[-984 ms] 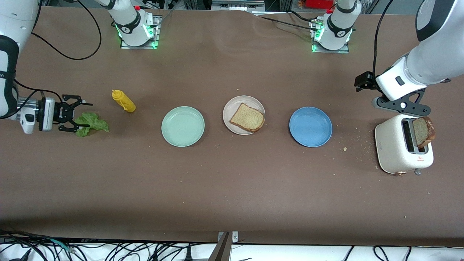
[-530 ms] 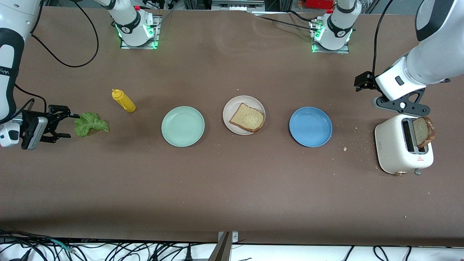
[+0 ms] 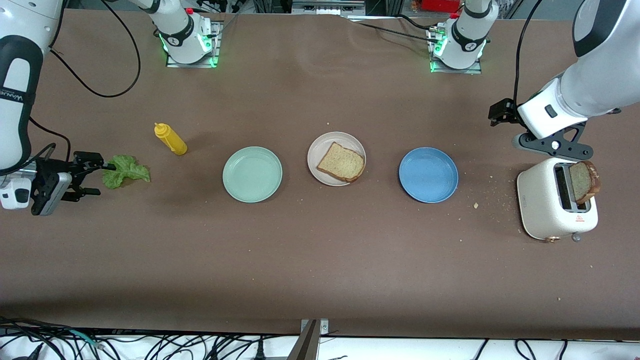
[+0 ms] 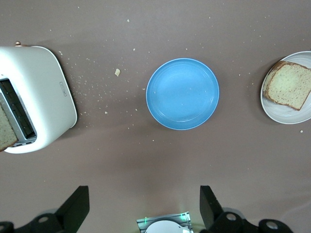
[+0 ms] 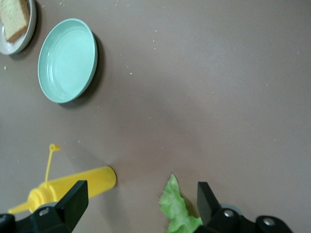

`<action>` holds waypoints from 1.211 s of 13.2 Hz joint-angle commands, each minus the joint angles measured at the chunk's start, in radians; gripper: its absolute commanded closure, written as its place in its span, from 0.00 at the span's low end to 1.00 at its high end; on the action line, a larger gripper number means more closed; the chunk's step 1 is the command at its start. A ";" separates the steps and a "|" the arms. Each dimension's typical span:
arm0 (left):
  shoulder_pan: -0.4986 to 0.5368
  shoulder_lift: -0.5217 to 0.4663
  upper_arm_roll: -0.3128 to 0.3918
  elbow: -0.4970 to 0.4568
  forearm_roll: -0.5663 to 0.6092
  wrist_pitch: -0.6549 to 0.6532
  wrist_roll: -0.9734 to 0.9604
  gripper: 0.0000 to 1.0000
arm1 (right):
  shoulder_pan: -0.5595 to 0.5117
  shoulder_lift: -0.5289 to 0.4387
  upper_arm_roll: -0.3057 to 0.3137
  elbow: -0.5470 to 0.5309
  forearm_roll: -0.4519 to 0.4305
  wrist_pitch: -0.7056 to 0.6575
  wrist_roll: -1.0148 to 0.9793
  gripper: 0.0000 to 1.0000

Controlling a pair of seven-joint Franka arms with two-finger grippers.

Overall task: Make sandwich in beige plate with both arms
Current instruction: 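Lower the right gripper onto the green lettuce leaf and grasp it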

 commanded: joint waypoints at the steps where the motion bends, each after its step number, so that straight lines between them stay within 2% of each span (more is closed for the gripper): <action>1: -0.004 -0.002 0.000 0.017 0.027 -0.018 0.010 0.00 | 0.012 -0.004 -0.001 0.023 -0.015 -0.008 0.091 0.01; 5: 0.000 -0.002 0.000 0.016 0.025 -0.018 0.010 0.00 | 0.029 -0.005 -0.006 0.022 -0.035 0.002 0.134 0.01; 7: 0.002 -0.002 0.000 0.016 0.025 -0.018 0.009 0.00 | 0.035 -0.006 0.006 0.022 -0.114 0.061 0.178 0.01; 8: 0.003 -0.002 0.000 0.016 0.025 -0.018 0.010 0.00 | 0.026 -0.027 0.061 0.013 -0.195 0.130 0.230 0.01; 10: 0.003 -0.002 0.000 0.017 0.025 -0.018 0.010 0.00 | -0.049 -0.090 0.222 -0.039 -0.385 0.272 0.342 0.01; 11: 0.002 -0.002 0.000 0.017 0.025 -0.018 0.009 0.00 | -0.090 -0.119 0.294 -0.094 -0.438 0.351 0.393 0.01; 12: 0.002 -0.002 0.000 0.017 0.025 -0.018 0.007 0.00 | -0.117 -0.138 0.329 -0.162 -0.461 0.436 0.418 0.01; 14: -0.001 -0.002 0.000 0.017 0.025 -0.018 0.006 0.00 | -0.120 -0.155 0.354 -0.297 -0.460 0.610 0.420 0.01; 16: -0.003 -0.002 0.000 0.017 0.025 -0.018 0.004 0.00 | -0.131 -0.153 0.354 -0.375 -0.458 0.686 0.421 0.01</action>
